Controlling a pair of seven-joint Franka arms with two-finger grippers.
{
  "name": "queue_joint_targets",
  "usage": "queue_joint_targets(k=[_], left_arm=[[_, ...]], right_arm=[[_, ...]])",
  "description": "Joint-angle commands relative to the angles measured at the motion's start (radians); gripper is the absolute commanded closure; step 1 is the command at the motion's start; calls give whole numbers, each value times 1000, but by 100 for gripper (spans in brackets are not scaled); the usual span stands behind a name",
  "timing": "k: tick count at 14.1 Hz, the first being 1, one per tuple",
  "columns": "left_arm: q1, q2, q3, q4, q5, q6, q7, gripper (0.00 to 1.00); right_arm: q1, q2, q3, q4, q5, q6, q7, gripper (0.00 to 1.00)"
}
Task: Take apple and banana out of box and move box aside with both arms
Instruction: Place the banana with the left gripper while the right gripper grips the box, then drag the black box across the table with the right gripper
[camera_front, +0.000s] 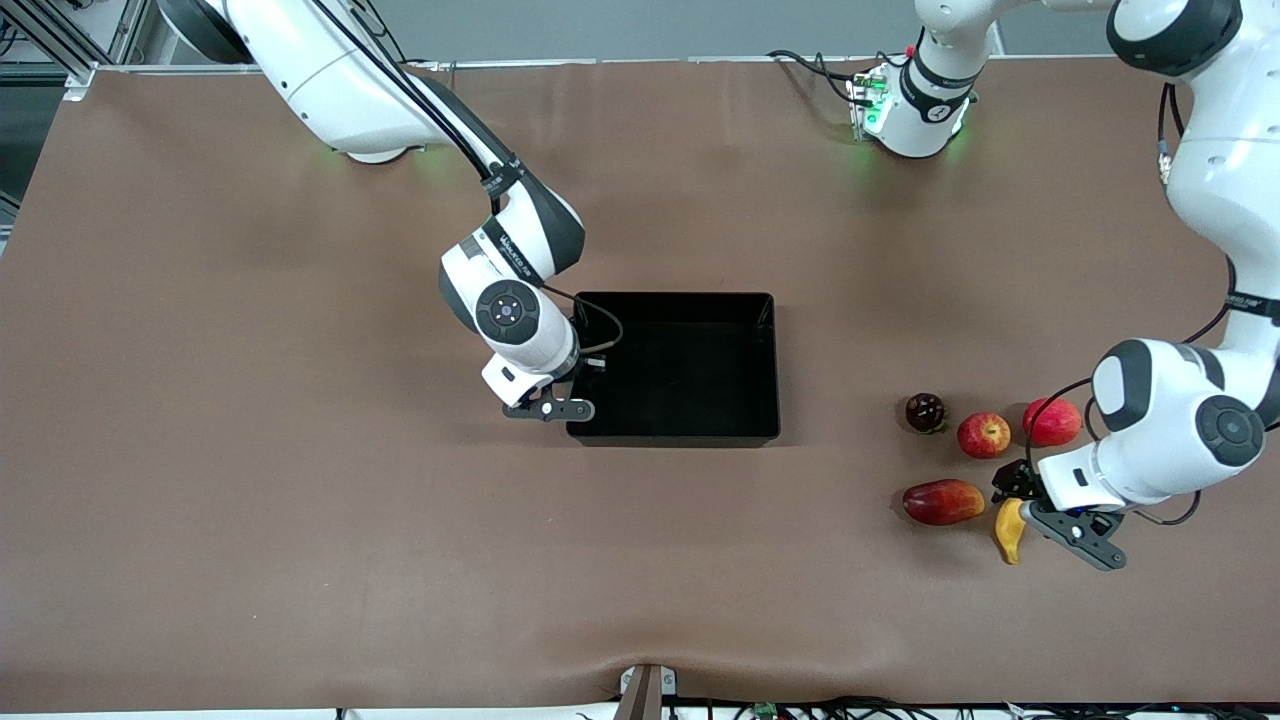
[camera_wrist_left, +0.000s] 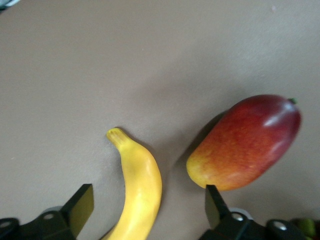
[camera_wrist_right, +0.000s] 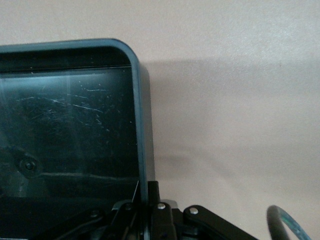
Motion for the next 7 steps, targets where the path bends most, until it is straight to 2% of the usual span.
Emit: queue_joint_targets(k=[1, 4, 7], left_arm=[[12, -89, -27, -20, -19, -90, -63, 0], [10, -157, -38, -20, -21, -160, -132, 0], [10, -193, -47, -20, -48, -202, -134, 0]], right_arm=[[-38, -65, 8, -1, -3, -43, 22, 100], [-110, -169, 8, -11, 48, -184, -7, 100], [-197, -296, 6, -135, 108, -197, -105, 100]])
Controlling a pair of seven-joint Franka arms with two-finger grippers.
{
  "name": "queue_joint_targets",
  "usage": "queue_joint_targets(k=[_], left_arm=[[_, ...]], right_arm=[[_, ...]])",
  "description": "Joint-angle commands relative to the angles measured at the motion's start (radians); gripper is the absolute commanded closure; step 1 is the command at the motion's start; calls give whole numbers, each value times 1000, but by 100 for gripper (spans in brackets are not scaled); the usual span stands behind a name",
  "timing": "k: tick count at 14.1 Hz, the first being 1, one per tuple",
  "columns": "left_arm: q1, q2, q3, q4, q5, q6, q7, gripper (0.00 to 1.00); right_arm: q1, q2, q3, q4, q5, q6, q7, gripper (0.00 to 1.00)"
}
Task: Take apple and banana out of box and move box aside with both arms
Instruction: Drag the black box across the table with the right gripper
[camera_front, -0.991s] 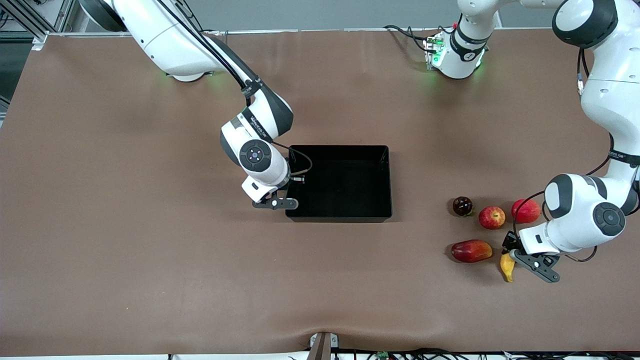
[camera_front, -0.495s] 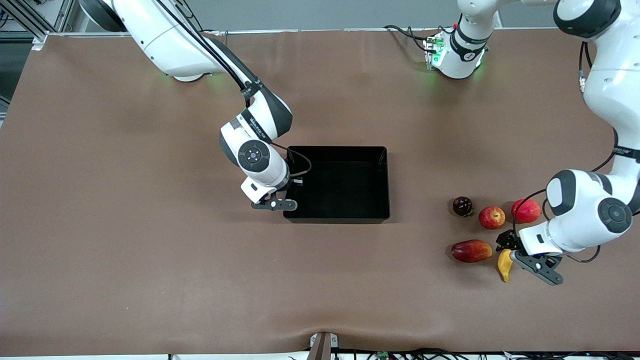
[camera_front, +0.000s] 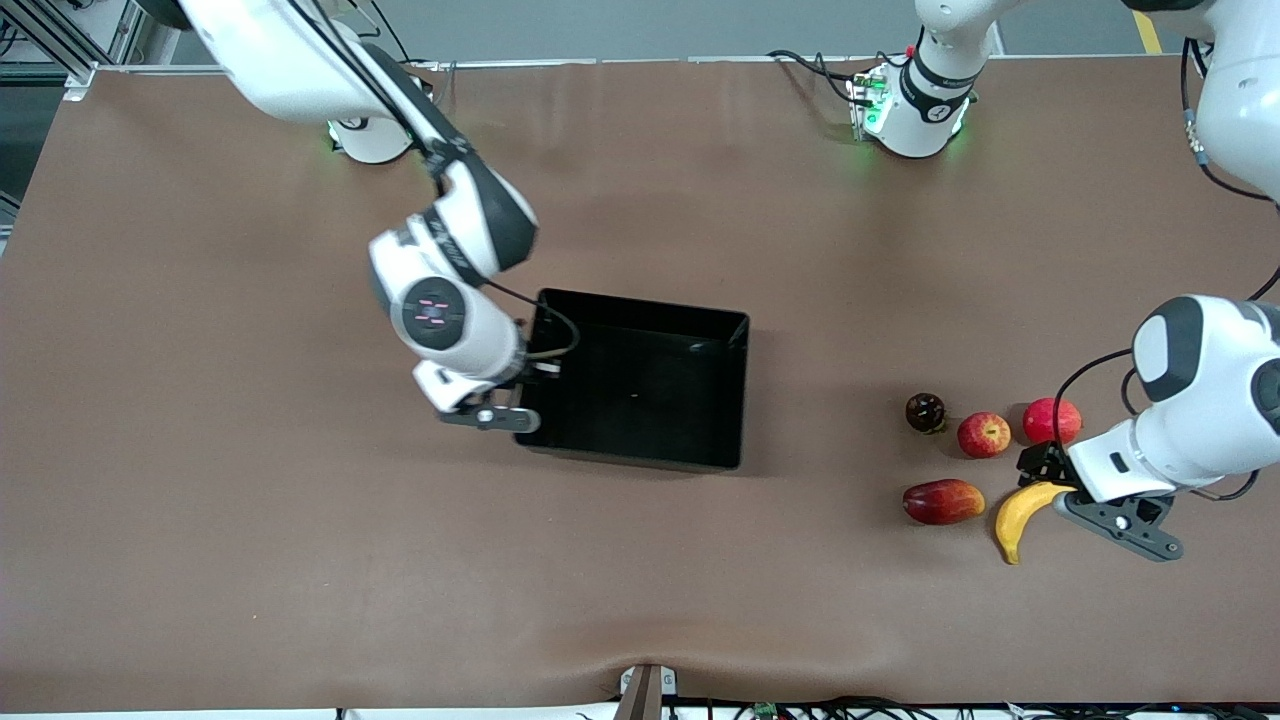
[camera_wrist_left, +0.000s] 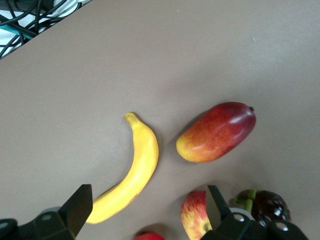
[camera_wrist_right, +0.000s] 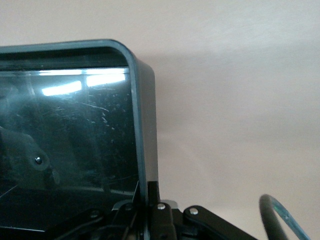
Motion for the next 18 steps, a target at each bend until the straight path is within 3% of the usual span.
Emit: queue_joint_targets(k=[1, 4, 9, 13, 15, 18], left_arm=[[12, -47, -8, -24, -51, -40, -7, 0], [10, -78, -10, -24, -85, -66, -11, 0], [10, -156, -45, -22, -88, -149, -144, 0], [9, -216, -63, -21, -137, -215, -252, 0], [9, -248, -65, -21, -171, -245, -280, 0], [7, -283, -71, -21, -219, -274, -303, 0]], right_arm=[[-103, -168, 8, -171, 69, 7, -113, 100], [-200, -267, -38, -275, 69, -19, -221, 100], [-194, -282, -323, -289, 68, -121, -561, 100], [-206, -236, -498, -300, 54, -43, -797, 100], [-220, -198, -539, -338, 54, 64, -877, 100], [-273, -120, -546, -381, 69, 223, -995, 100]])
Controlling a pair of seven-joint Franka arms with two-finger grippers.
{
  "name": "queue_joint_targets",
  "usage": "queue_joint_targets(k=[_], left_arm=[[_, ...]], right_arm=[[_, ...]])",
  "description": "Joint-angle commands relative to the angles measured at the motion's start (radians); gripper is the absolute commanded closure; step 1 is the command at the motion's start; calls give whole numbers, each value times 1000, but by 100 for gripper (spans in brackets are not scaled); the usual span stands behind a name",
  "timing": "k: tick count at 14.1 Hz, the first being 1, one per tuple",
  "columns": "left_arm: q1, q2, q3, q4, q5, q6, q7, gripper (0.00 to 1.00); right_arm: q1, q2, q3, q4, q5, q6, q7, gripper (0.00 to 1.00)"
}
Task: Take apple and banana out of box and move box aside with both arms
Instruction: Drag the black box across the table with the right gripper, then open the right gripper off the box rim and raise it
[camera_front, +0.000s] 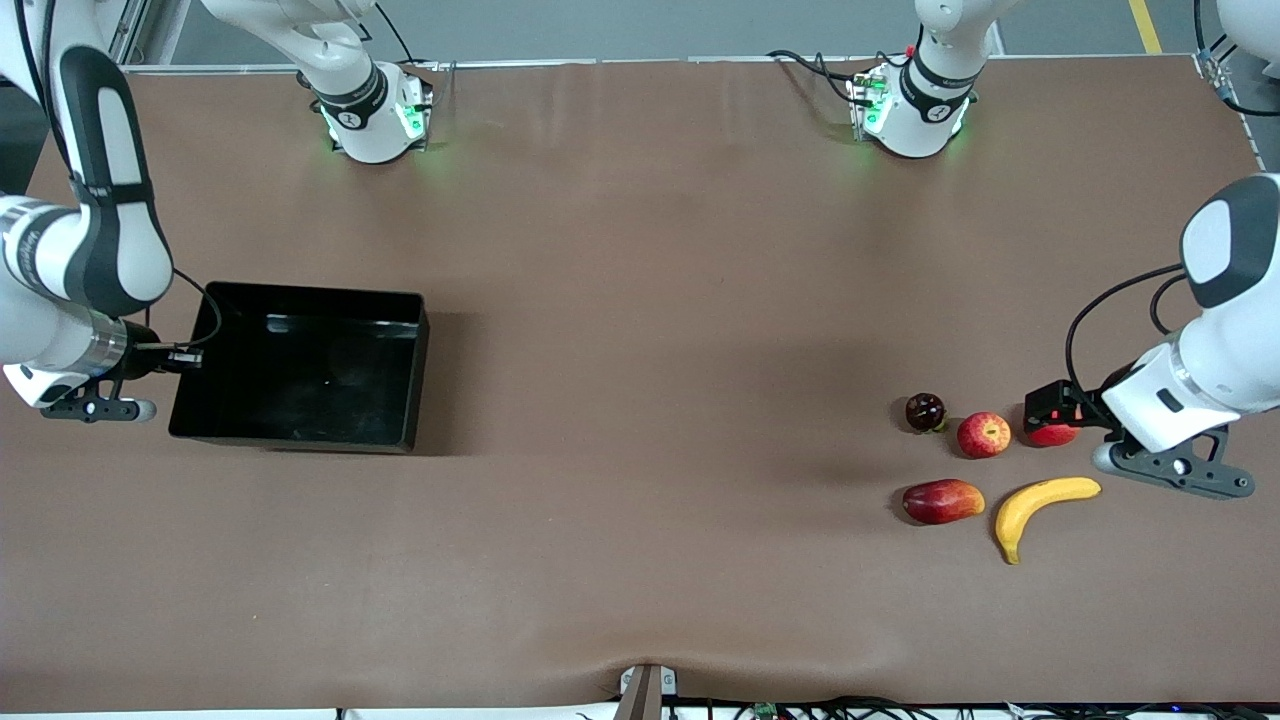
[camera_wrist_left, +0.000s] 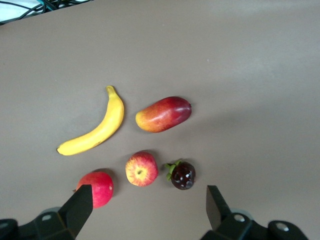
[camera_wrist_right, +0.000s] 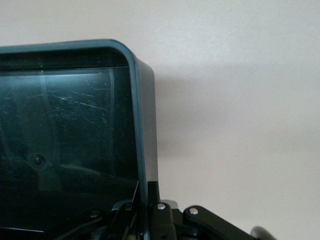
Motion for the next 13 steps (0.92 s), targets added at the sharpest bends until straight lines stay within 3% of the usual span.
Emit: queue_joint_targets(k=[1, 4, 7, 8, 9, 13], left_arm=[[8, -49, -8, -19, -43, -36, -36, 0], [6, -63, -29, -19, -41, -52, -89, 0], [5, -80, -31, -13, -40, -79, -132, 0], [5, -90, -29, -13, -40, -87, -136, 0], [5, -93, -29, -13, -40, -89, -136, 0], [5, -121, -29, -13, -35, -124, -167, 0]], right_arm=[[-50, 68, 4, -11, 50, 72, -97, 100], [-72, 117, 3, -3, 154, 85, -215, 100], [-81, 127, 0, 4, 154, 91, -232, 100], [-81, 127, -2, 17, 154, 80, -232, 85], [-81, 127, -2, 30, 154, 59, -228, 3], [-77, 122, -2, 159, 153, -253, -234, 0]])
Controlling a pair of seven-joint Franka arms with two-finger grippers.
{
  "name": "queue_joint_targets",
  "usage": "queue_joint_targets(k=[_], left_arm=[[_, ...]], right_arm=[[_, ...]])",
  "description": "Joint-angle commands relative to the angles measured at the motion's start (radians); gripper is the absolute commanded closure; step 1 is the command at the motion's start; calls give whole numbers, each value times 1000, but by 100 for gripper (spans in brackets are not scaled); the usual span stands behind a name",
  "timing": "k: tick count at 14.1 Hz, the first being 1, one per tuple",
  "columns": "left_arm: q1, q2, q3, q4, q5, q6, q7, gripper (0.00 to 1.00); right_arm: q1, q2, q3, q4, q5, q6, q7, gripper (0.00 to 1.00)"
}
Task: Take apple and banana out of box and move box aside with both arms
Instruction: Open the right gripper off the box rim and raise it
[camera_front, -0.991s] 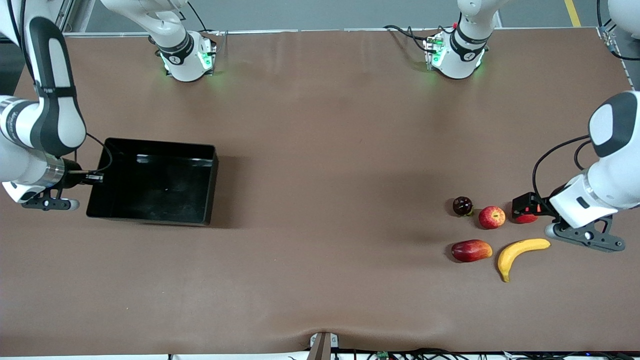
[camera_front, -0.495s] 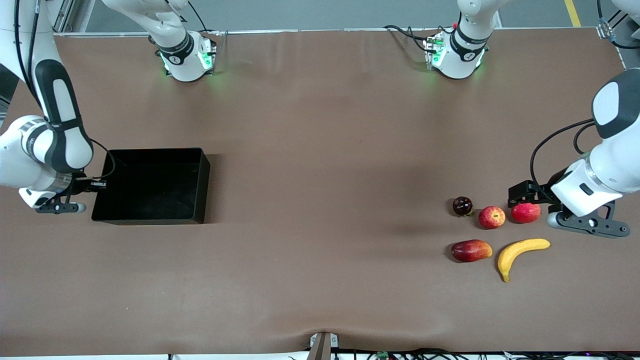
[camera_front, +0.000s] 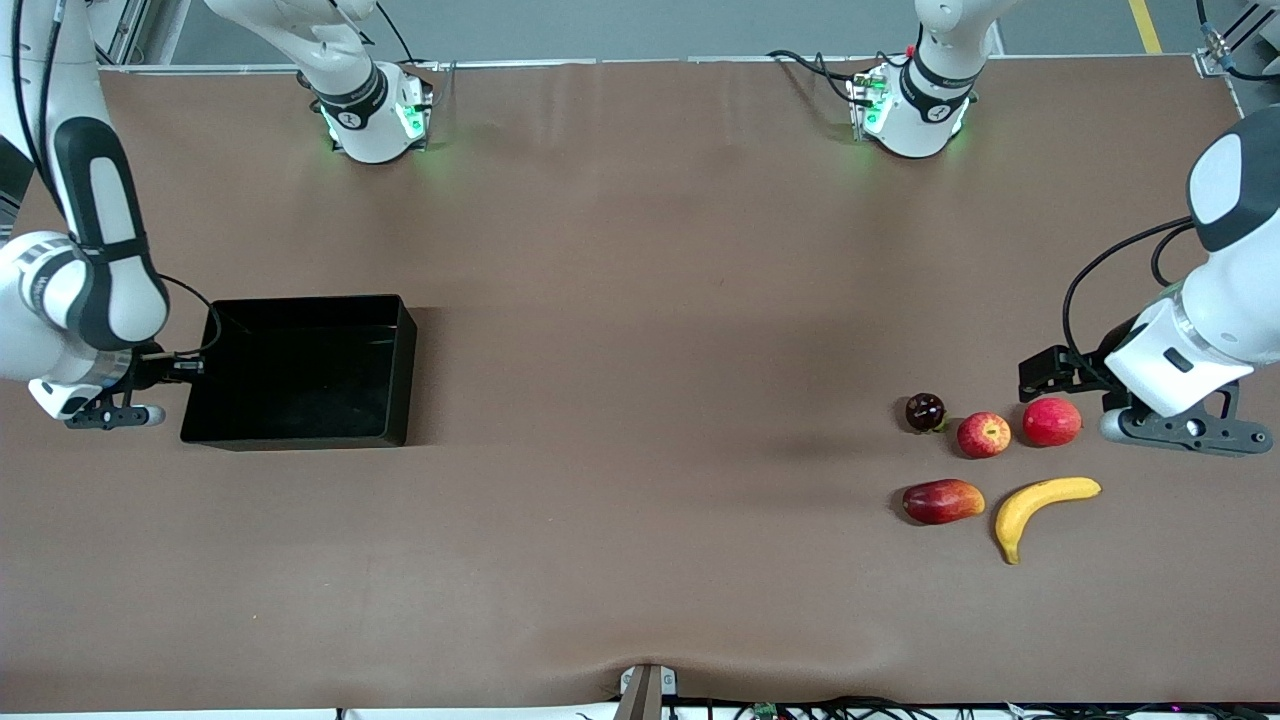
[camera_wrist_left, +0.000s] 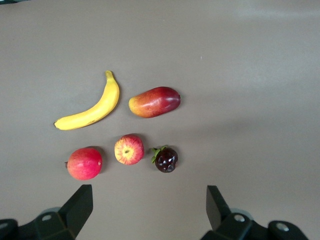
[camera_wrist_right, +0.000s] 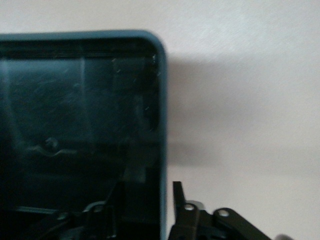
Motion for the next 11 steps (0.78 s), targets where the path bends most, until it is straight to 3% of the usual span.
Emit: queue_joint_targets(k=[1, 6, 9, 11], left_arm=[[7, -48, 1, -8, -14, -45, -40, 0], [7, -97, -1, -1, -8, -89, -110, 0], [8, -117, 1, -1, -8, -92, -103, 0], [10, -128, 4, 1, -8, -112, -95, 0]], right_arm=[[0, -1, 5, 124, 17, -219, -26, 0], [24, -29, 17, 438, 16, -589, -29, 0], [41, -34, 46, 618, 13, -733, -107, 0], [40, -34, 60, 678, 23, -794, -118, 0]])
